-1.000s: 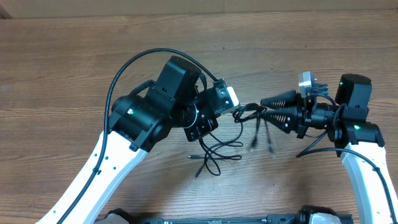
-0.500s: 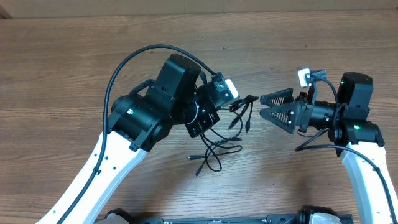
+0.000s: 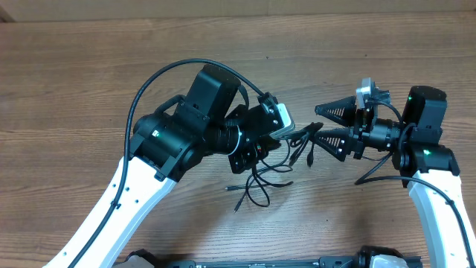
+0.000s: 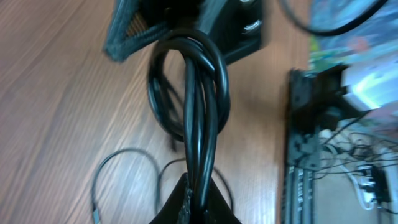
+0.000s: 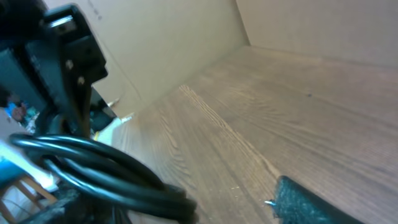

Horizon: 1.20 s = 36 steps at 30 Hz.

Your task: Untangle cables

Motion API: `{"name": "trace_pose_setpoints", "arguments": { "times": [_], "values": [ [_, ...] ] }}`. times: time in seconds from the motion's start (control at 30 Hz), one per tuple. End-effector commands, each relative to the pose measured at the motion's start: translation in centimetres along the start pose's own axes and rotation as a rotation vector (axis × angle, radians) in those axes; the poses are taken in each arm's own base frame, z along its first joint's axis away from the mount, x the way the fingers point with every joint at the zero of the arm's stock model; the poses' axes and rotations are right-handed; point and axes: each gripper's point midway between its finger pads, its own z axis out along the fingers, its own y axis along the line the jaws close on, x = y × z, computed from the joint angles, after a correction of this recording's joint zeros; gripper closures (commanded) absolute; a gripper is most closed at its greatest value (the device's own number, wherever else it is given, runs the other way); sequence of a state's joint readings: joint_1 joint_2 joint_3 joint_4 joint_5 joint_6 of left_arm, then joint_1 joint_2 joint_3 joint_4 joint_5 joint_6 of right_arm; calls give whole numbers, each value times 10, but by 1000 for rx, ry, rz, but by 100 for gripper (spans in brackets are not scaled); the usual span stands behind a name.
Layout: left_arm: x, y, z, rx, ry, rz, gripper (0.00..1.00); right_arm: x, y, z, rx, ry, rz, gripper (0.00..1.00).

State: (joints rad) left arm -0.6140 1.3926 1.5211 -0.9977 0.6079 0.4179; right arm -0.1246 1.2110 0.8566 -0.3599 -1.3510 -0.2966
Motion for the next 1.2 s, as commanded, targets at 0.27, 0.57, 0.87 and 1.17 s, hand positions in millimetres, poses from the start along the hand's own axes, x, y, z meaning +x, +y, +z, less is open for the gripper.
{"name": "trace_pose_setpoints", "arguments": {
  "times": [0.27, 0.57, 0.87, 1.17],
  "values": [
    [-27, -16, -7, 87, -112, 46, 96, -8, 9, 0, -50, -18, -104, 79],
    [-30, -30, -9, 170, -131, -9, 96, -15, -6, -1, 32, -17, -195, 22],
    [-30, -21, -8, 120, -123, -26, 96, -28, 35, -5, -206, -77, -303, 96],
    [-15, 21, -7, -128, -42, -59, 78, -24, 35, -5, -207, -72, -244, 96]
  ]
}}
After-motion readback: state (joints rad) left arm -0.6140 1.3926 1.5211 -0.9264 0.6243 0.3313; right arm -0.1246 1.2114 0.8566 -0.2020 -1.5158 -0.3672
